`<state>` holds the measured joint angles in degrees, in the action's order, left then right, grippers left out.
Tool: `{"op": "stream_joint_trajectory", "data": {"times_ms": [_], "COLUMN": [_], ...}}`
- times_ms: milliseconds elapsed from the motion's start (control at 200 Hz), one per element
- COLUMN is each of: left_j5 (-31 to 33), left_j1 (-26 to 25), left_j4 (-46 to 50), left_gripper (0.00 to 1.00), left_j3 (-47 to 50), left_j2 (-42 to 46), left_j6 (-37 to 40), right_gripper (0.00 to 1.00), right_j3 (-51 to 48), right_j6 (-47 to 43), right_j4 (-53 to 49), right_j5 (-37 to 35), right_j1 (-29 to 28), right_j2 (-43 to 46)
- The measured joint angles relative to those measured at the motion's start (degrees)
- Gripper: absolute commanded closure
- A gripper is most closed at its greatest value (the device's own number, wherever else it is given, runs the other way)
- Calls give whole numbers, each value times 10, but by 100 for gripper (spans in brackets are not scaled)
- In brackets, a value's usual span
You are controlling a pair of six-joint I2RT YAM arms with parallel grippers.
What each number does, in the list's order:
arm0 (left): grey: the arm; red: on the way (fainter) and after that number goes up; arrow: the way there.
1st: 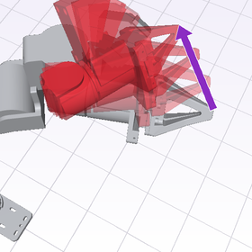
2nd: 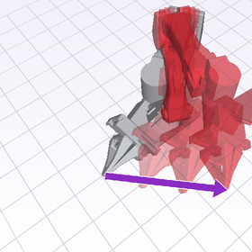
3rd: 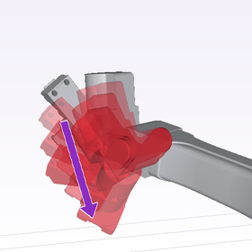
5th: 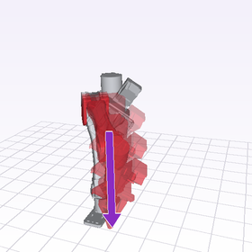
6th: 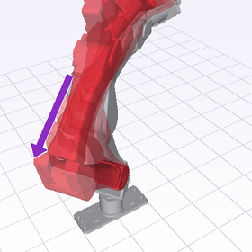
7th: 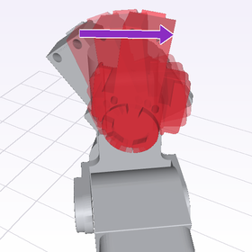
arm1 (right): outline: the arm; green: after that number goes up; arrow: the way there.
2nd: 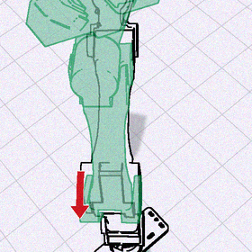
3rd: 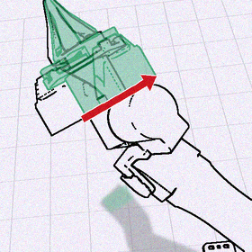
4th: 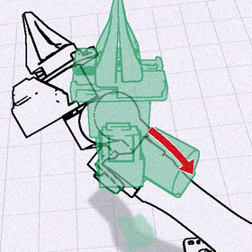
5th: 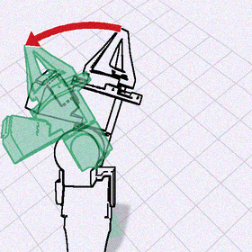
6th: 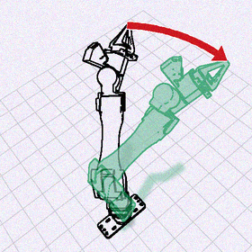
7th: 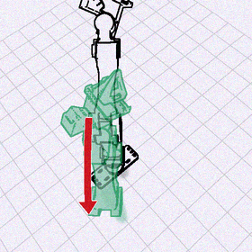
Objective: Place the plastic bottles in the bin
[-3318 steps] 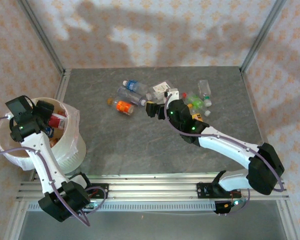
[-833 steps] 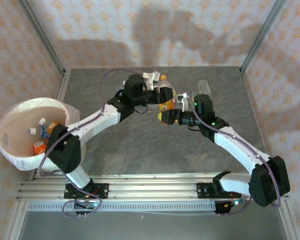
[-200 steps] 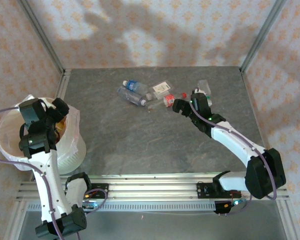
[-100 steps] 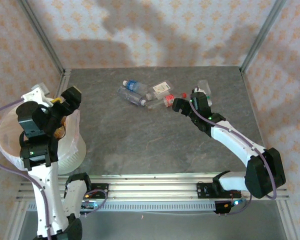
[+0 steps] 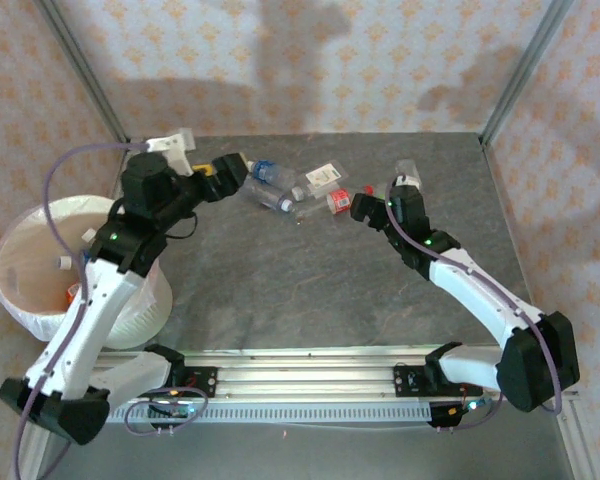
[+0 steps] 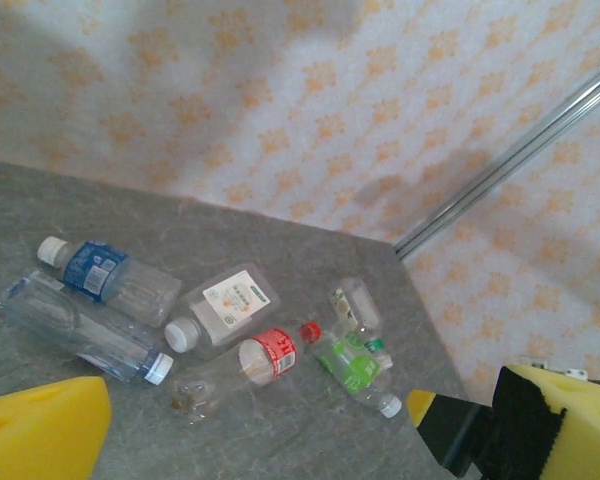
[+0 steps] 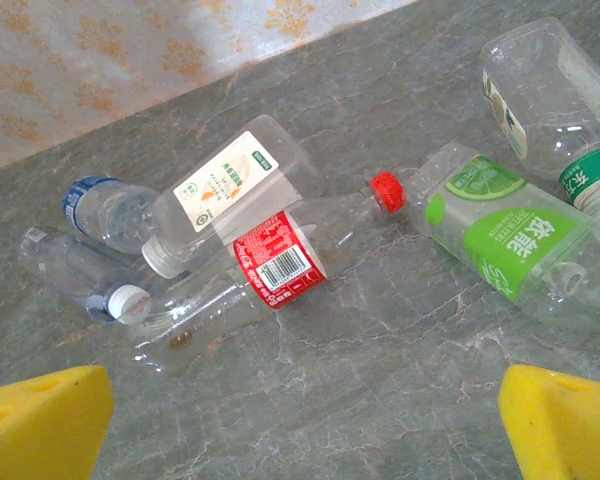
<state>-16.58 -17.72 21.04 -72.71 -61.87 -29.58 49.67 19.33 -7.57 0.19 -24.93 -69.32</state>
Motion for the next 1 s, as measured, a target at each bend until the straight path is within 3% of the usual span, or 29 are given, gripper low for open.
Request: {"op": "stream_joint_trajectory", "data": {"times_ms": [250, 455, 711, 996], "left_j5": [98, 135, 166, 191], "left_j1": [-82, -89, -89, -89], "left_j4": [15, 35, 56, 80], "left_gripper": [0, 0, 0, 0], "left_j3": [-64, -90, -99, -99], "left_j2": [-139, -194, -198, -198], "left_j6": [-30, -51, -73, -82], "right_gripper": [1, 1, 0, 4], "right_j3": [0, 2, 138, 253], "right_j6": [2, -47, -206, -371], "right_j4": [-18, -52, -182, -283], "right_j5": [-7, 43, 93, 162], "right_j1": [15, 132, 207, 225], "right_j2": [37, 28, -163, -315]}}
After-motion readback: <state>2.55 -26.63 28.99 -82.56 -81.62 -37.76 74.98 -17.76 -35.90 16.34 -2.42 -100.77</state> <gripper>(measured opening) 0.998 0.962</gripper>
